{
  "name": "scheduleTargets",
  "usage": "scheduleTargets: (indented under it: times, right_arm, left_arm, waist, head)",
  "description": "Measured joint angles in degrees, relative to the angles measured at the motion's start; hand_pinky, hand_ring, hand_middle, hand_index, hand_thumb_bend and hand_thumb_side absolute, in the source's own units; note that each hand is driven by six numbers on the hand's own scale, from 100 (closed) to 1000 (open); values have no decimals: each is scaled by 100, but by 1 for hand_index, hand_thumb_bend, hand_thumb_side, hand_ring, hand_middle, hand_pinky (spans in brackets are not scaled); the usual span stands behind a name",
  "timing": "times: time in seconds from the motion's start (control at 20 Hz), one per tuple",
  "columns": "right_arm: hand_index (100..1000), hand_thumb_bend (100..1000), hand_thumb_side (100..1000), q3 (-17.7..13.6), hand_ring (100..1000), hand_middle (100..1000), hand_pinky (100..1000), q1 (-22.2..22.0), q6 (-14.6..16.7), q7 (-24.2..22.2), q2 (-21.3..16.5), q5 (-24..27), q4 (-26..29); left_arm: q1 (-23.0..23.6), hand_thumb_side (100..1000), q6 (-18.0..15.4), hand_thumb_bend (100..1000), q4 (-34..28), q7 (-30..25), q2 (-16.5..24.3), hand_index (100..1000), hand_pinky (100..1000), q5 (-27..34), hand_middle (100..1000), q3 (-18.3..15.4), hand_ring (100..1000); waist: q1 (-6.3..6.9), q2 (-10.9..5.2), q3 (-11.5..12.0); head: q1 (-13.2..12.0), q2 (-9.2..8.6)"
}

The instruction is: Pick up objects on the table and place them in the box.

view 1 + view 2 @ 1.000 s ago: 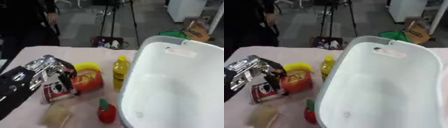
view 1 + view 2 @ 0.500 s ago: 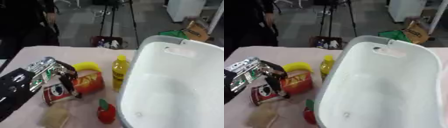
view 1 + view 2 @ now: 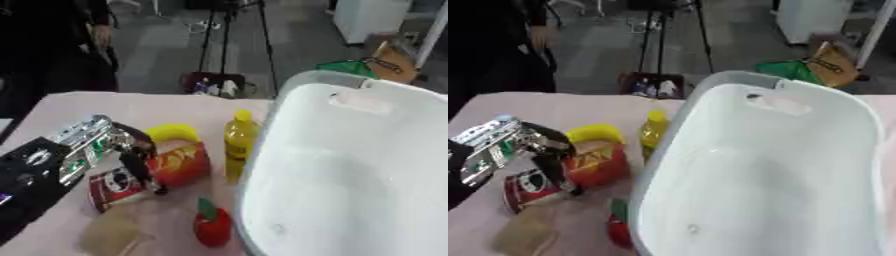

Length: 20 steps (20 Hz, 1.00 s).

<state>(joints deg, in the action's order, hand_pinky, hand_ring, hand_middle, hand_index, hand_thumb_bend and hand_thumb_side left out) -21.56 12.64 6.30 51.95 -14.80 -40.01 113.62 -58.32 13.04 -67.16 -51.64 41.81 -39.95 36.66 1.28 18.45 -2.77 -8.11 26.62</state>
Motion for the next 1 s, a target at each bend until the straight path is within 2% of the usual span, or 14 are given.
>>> scheduleTargets:
  times: [0.05,0.25,1.0]
  right_arm:
    - [694,100,703,0,533,551,716,0,0,0,0,0,0]
    - [694,100,706,0,533,551,716,0,2,0,0,0,0]
    - [694,100,708,0,535,552,717,-1,16,0,-1,0,0]
  left_arm:
    - [0,715,26,350,-25,3,0,685,689,-25,530,-11,629]
    - [-2,724,67,319,-139,13,0,680,676,-235,525,-60,618]
    - [-85,722,-155,306,-195,-13,33,677,674,-847,521,-261,615]
  waist:
    - [0,0,0]
    - [0,0,1]
    - [49,-15,29]
  head:
    - [0,0]
    - [0,-1]
    - [8,-1]
